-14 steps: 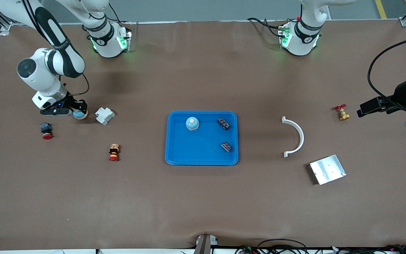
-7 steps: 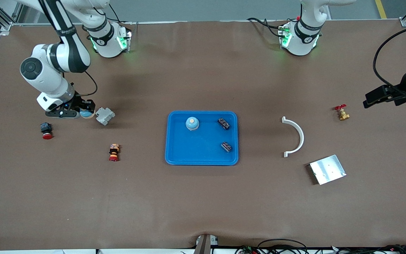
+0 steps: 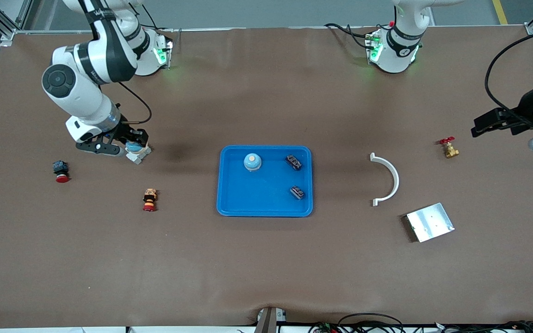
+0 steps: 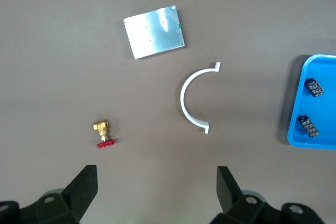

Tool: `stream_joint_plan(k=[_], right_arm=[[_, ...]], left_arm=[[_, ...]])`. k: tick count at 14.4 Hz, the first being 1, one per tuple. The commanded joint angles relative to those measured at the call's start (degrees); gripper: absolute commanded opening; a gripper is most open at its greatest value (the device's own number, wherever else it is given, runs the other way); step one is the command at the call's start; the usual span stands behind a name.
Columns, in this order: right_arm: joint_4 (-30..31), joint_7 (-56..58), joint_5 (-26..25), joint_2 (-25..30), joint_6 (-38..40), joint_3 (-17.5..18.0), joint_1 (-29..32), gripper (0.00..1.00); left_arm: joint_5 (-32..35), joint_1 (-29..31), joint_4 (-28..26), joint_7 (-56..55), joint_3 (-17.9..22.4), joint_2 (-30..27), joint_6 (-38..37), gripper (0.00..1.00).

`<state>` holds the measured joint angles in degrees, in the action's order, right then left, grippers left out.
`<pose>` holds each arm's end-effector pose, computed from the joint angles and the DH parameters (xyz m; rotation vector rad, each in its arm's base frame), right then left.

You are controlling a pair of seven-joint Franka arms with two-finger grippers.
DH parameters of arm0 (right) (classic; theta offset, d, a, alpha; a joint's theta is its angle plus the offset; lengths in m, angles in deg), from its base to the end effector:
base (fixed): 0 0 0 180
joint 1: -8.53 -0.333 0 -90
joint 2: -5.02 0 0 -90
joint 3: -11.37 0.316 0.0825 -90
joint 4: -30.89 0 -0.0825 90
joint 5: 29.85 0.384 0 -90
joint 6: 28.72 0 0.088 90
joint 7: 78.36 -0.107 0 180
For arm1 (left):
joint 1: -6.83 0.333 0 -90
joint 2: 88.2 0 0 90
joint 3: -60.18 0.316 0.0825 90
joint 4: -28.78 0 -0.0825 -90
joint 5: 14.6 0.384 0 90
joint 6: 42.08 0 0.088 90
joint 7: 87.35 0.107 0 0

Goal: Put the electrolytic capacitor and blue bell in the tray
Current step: 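Carry the second blue bell over the tray with the right gripper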

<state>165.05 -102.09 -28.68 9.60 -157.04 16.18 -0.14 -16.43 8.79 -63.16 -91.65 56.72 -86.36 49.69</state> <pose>0.4775 0.1152 0.3644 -3.1253 0.3011 0.0377 0.5651 -0.0176 0.5933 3.1081 0.0784 -0.0570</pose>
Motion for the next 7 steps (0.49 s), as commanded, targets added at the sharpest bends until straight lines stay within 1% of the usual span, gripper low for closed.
stream_joint_plan(k=[1, 2, 4, 7], right_arm=[[-5.9, -7.6, 0.7, -2.0, 2.4, -0.6, -4.0, 0.00], [-7.8, -10.1, 0.7, -3.2, 3.3, -0.6, -5.5, 0.00], [-11.4, -14.5, 0.7, -5.9, 5.0, -0.7, -7.8, 0.00], [-15.2, -20.4, 0.6, -9.6, 5.5, -0.7, -11.0, 0.00]], left_arm=[[0.3, -0.1, -10.7, 1.0, 0.1, -7.8, 6.3, 1.00], [0.4, -0.6, -10.4, 1.0, 0.2, -7.5, 6.3, 1.00], [0.8, -2.9, -9.0, 0.9, 2.8, -6.3, 6.6, 1.00], [0.9, -3.3, -5.1, 0.9, 3.0, -3.2, 6.5, 1.00]])
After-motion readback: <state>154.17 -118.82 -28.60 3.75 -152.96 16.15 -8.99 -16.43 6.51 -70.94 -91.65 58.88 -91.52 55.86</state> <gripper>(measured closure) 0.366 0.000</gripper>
